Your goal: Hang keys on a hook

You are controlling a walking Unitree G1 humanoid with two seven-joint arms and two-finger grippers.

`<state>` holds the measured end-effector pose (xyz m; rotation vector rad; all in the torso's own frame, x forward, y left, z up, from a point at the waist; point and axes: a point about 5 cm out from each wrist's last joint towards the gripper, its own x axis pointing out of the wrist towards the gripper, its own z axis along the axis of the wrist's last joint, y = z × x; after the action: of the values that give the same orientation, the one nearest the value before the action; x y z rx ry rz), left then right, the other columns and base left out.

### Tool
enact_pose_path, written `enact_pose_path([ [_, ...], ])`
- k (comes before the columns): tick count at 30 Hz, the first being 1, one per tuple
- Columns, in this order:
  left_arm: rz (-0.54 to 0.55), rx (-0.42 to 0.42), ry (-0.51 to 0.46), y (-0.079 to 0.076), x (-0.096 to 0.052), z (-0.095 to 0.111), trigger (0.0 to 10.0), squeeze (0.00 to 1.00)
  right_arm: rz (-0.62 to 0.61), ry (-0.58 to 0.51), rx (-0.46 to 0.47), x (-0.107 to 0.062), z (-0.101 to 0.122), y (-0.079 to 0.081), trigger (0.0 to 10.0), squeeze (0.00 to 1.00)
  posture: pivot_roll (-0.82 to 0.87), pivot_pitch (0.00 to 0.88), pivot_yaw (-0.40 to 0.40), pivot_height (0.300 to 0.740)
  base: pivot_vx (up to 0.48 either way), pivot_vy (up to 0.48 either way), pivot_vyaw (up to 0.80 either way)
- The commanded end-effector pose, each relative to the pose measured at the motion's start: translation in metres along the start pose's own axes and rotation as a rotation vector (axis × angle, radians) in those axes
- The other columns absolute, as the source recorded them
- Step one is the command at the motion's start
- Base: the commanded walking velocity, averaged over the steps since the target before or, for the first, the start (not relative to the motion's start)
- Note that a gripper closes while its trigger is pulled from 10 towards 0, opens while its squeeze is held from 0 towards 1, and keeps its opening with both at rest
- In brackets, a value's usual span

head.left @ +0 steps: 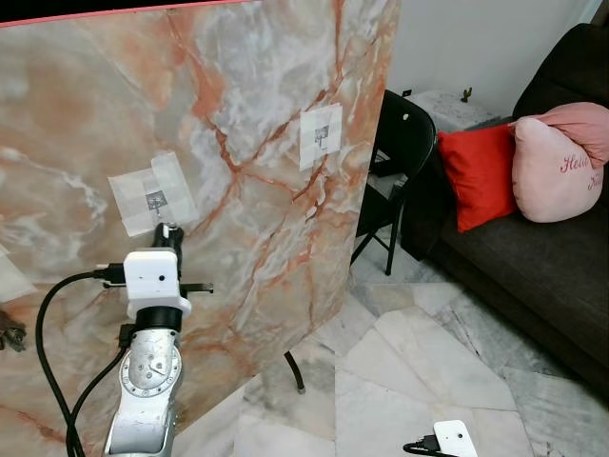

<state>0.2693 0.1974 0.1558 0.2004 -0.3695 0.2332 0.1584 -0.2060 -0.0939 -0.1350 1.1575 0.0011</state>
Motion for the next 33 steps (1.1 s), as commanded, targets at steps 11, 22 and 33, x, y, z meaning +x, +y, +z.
enact_pose_path([
  [11,0.016,0.014,-0.018,-0.004,0.006,0.004,10.0,0.0,-0.007,-0.016,0.006,0.0,0.004,-0.002,10.0,0.0,0.12,0.0,-0.104,0.74,0.0,0.0,0.0],
  [22,-0.004,0.05,-0.018,-0.007,0.007,0.004,10.0,0.0,-0.006,-0.016,0.008,0.0,0.004,-0.001,10.0,0.0,0.12,0.0,-0.102,0.74,0.0,0.0,0.0],
  [33,-0.013,0.069,0.013,-0.012,0.009,-0.002,10.0,0.0,-0.006,-0.017,0.01,0.0,0.005,0.0,10.0,0.0,0.12,0.0,-0.098,0.74,0.0,0.0,0.0],
])
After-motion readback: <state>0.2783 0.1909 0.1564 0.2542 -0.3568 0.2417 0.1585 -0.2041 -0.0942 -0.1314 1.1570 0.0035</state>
